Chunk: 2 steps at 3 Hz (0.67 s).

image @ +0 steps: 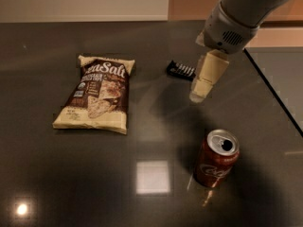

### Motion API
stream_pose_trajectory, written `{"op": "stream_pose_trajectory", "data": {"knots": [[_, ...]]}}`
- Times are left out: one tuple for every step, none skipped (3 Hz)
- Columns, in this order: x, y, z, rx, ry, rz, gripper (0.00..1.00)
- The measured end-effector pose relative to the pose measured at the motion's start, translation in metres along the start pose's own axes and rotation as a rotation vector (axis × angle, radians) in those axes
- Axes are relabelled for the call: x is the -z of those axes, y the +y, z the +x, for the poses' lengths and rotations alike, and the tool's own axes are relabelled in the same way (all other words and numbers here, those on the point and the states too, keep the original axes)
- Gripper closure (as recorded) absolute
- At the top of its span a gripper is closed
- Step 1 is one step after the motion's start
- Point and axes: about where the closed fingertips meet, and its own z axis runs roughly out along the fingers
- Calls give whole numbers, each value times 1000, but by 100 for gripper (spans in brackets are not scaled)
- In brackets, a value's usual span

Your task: Move brown chip bag near rxbar chocolate

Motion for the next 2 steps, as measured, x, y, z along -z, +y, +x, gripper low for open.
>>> {"op": "stream_pose_trajectory", "data": {"knots": [[-25,-8,-39,-30,16,-4,0],[-55,-16,-69,-92,57,10,0]]}}
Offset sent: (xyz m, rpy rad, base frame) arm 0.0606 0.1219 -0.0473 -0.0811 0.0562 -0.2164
